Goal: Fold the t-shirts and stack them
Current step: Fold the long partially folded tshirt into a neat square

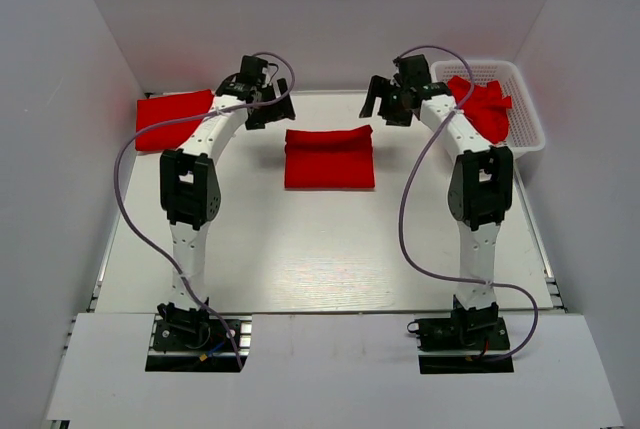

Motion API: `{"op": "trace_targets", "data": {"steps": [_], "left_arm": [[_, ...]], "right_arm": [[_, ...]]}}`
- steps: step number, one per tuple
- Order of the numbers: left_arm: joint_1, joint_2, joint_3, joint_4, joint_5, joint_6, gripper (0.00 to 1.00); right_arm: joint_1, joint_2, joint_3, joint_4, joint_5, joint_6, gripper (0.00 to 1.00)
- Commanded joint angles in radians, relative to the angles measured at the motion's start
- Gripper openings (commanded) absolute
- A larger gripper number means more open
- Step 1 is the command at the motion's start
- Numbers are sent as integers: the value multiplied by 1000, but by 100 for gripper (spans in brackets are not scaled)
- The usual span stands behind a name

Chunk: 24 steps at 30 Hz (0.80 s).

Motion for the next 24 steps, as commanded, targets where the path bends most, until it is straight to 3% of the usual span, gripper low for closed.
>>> {"op": "trace_targets", "data": {"steps": [1,6,9,13,19,24], "left_arm": [[8,-160,-28,1,-40,49,100],[8,-265,-166,-42,-40,100,100],[-12,-376,-330,-42,-63,100,100],[-12,-571,-657,45,-45,82,100],[-12,-815,-953,81,-56,27,100],[-12,-914,-1047,68,-36,11,100]], "right_arm": [[6,-137,-82,35,13,-64,90],[46,-242,-243,29,-54,-159,90],[109,-277,-307,27,-89,-254,90],[175,-268,-357,66,-132,-282,90],[238,-127,-249,99,-192,-300,90],[249,25,-111,176,-194,-268,90]]}}
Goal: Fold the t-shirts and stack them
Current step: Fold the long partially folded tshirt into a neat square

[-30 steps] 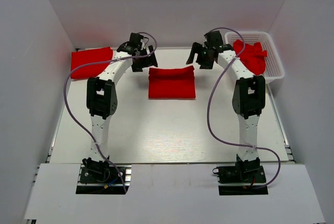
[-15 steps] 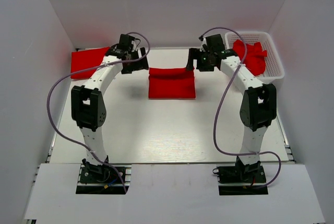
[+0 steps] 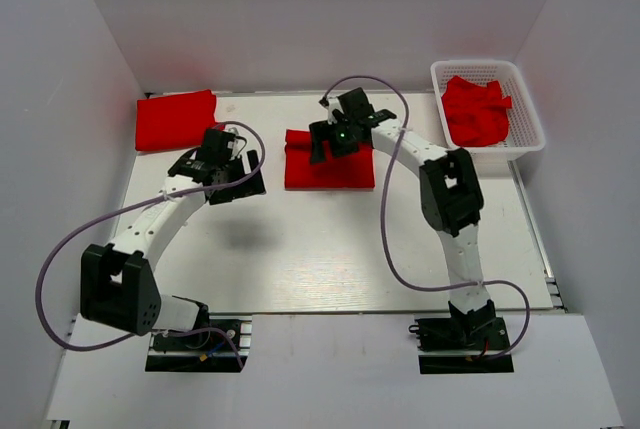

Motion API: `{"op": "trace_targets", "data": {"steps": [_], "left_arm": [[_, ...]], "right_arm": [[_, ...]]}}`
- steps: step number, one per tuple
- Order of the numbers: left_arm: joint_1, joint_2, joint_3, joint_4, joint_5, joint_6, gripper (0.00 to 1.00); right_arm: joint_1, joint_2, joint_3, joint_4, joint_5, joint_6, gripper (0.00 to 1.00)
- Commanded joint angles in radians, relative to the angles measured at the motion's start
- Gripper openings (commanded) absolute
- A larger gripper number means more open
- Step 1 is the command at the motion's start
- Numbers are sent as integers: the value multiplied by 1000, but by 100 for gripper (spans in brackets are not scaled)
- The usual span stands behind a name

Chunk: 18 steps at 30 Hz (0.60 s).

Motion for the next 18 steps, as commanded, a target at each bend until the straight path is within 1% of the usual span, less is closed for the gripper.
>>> {"op": "trace_targets", "data": {"steps": [1,2,4,5,6,7,9,10,11,14,18], "left_arm": [[-3,-53,-34,26,13,-14,100],[-3,-53,-34,12,13,-14,100],[-3,-53,-34,3,13,-14,100],[-3,-53,-25,3,13,-5,100],[-3,-53,-25,3,13,-5,100],[-3,-53,-15,3,13,4,100],[-3,-42,-4,3,13,15,100],[-3,-30,7,-8,13,15,100],[-3,-30,7,-8,13,15,100],[-3,-8,31,-17,13,24,100],[-3,48,99,-8,25,43,100]], "right_arm": [[-12,71,114,95,-4,15,90],[-12,84,126,118,0,38,90],[-16,119,146,236,8,72,90],[-16,124,146,264,67,90,90],[-19,128,151,292,82,110,90],[-19,145,155,379,126,127,90],[-25,159,162,433,187,181,90],[-27,171,171,511,203,193,90],[-31,197,195,516,238,229,90],[-45,222,247,496,247,289,90],[-53,177,208,473,240,287,90]]}}
